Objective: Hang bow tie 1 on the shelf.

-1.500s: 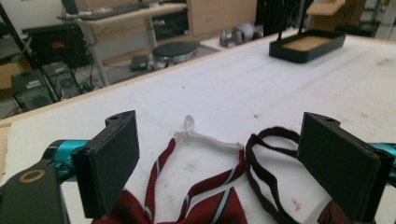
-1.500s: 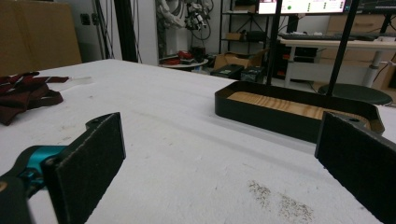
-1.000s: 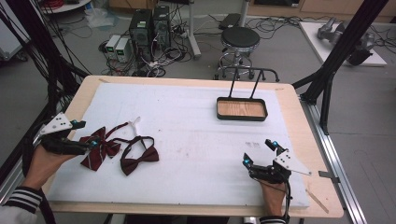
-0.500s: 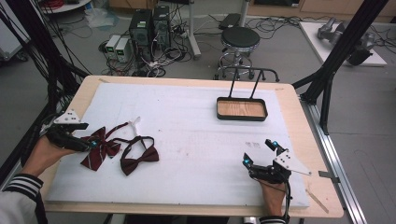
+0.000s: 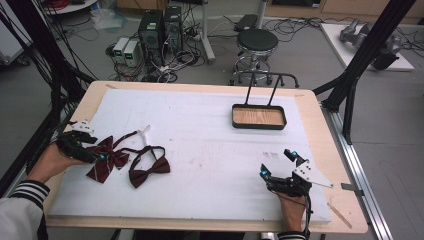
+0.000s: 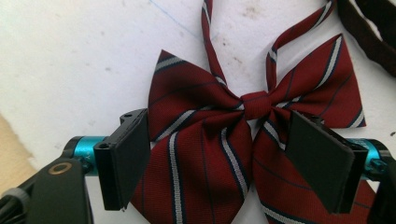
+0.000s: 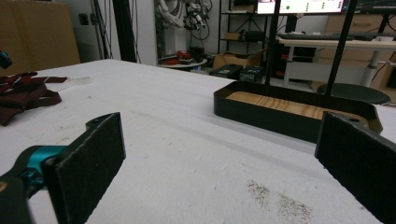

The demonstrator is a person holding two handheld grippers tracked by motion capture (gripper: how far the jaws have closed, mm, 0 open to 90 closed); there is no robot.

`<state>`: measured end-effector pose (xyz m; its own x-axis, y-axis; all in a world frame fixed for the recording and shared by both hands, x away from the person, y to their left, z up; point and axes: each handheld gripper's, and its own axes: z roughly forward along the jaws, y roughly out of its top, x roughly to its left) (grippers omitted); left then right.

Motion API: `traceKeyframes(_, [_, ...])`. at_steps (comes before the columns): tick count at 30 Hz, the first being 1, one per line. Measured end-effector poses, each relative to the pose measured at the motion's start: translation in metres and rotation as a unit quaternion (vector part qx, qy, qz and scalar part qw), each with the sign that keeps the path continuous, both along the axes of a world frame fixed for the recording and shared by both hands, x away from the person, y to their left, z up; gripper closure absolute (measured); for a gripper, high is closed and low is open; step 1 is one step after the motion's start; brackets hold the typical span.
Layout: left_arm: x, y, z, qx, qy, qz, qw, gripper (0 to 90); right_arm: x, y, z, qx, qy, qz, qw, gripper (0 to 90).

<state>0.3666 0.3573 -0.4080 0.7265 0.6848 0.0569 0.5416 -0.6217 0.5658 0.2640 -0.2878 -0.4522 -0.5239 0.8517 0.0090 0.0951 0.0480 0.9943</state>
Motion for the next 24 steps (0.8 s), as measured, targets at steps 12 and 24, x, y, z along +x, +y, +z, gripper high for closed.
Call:
traceKeyframes(12, [0.005,-0.008,-0.011,0.027,0.033,-0.016,0.9990,36.9,0.000,0.000,0.000,0.003,0.000,0.001,1.0000,0.8])
traceKeyframes(24, [0.000,-0.012,-0.008,0.018,0.059,-0.010,0.9981,81.0,0.000,0.000,0.000,0.002,-0.001,0.001,1.0000,0.8])
